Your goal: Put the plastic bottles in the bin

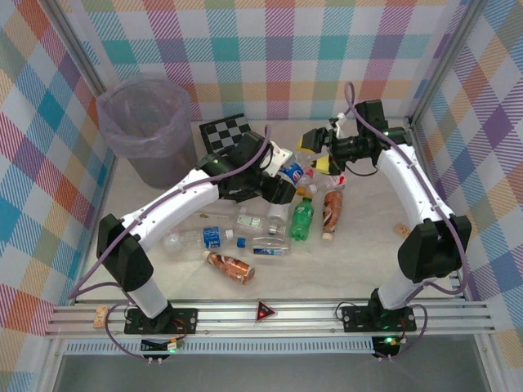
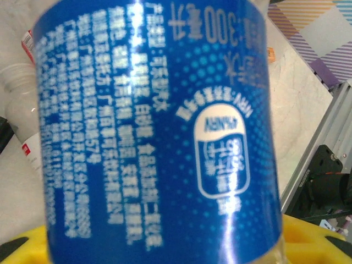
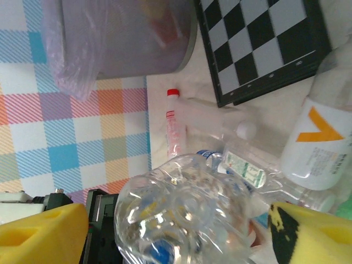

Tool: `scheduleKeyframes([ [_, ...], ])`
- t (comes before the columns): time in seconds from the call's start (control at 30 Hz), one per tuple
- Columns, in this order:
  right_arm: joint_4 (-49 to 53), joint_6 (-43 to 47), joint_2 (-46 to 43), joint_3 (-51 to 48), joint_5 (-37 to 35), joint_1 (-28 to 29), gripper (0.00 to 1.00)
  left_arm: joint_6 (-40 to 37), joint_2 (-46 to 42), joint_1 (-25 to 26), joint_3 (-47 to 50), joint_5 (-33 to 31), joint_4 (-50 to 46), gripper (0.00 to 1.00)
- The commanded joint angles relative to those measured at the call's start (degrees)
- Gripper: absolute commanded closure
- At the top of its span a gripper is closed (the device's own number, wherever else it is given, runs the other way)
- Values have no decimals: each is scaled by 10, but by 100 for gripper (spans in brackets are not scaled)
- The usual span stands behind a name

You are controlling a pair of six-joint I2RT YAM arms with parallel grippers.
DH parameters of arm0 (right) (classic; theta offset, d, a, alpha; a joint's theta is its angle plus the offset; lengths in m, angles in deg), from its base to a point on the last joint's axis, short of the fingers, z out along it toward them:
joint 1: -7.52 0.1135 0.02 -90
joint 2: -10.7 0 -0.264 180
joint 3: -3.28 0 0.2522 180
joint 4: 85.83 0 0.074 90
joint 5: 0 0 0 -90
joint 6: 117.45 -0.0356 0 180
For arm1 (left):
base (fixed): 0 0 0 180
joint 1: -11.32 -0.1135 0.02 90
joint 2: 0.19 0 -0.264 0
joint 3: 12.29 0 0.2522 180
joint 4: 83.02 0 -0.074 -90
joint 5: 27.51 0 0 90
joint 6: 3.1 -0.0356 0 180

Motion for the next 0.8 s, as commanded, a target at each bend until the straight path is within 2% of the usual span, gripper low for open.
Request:
scheduleKeyframes([
  [0.0,42,12,-20,21,-11,-25,11,-7,3,2,-19,-12,4,56],
  [0.13,57,19,-41,29,-22,-72,4,-8,0,1,-29,-30,-2,56],
  [0.27,82,45,-70,19,-53,-106,2,4,5,-20,-73,-56,-30,55],
  [0.5,87,74,-112,-68,-59,-109,3,30,53,-136,-234,-88,-128,58],
  [0.77,100,93,-152,-130,-87,-109,4,43,86,-288,-393,-152,-149,57],
])
